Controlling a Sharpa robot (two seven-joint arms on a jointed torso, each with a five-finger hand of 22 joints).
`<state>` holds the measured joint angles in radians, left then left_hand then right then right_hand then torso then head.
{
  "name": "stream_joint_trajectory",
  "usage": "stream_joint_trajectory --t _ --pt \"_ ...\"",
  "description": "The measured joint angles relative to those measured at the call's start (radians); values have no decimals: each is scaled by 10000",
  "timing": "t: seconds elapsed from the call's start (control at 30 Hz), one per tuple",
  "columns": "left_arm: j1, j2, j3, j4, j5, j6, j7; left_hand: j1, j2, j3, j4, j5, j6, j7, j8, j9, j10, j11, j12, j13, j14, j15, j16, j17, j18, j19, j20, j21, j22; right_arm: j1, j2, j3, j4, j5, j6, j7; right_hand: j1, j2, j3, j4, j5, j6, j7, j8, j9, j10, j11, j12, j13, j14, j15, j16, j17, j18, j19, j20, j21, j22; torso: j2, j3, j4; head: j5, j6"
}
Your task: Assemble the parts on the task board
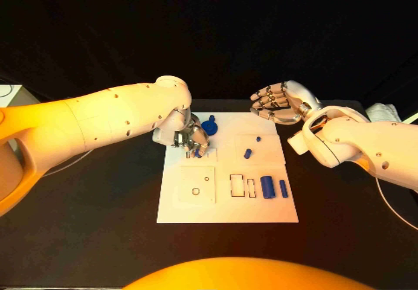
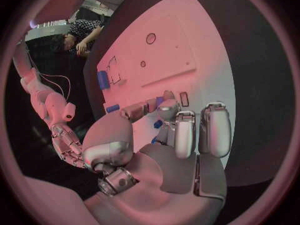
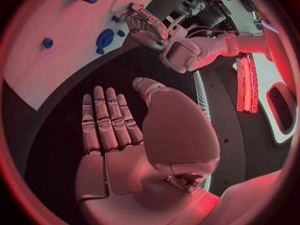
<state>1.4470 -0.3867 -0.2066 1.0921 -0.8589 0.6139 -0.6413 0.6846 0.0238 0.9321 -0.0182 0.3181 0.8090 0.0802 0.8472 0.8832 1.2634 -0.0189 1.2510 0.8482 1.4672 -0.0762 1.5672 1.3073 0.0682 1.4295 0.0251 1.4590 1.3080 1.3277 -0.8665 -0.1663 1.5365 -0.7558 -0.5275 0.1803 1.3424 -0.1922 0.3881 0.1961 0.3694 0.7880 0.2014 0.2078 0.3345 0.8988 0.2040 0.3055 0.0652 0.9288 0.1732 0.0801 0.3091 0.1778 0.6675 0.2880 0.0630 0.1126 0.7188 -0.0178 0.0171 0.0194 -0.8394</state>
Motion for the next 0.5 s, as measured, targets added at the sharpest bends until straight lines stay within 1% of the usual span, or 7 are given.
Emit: stream_joint_trajectory --t 0.33,0.5 --pt "-1 3 -1 5 47 -1 -40 1 -1 -13 -13 0 0 0 0 17 -10 12 0 -1 0 1 0 0 0 0 0 0 -1 -2 4 0 2 0 4 0 0 0 0 0 0 66 9 -39 0 0 0 0 1 0 0 0 -28 1 -36 36 0 -30 0 3 -5 10 10" --pt "-2 4 -1 -1 87 -1 -58 3 -3 -14 -14 0 1 1 -1 17 18 -27 0 -1 -8 -7 0 0 0 0 0 0 -1 -2 5 0 3 0 6 0 0 0 0 1 0 66 9 -39 0 0 0 0 1 0 0 0 -28 0 -36 36 0 -30 1 5 -5 5 5"
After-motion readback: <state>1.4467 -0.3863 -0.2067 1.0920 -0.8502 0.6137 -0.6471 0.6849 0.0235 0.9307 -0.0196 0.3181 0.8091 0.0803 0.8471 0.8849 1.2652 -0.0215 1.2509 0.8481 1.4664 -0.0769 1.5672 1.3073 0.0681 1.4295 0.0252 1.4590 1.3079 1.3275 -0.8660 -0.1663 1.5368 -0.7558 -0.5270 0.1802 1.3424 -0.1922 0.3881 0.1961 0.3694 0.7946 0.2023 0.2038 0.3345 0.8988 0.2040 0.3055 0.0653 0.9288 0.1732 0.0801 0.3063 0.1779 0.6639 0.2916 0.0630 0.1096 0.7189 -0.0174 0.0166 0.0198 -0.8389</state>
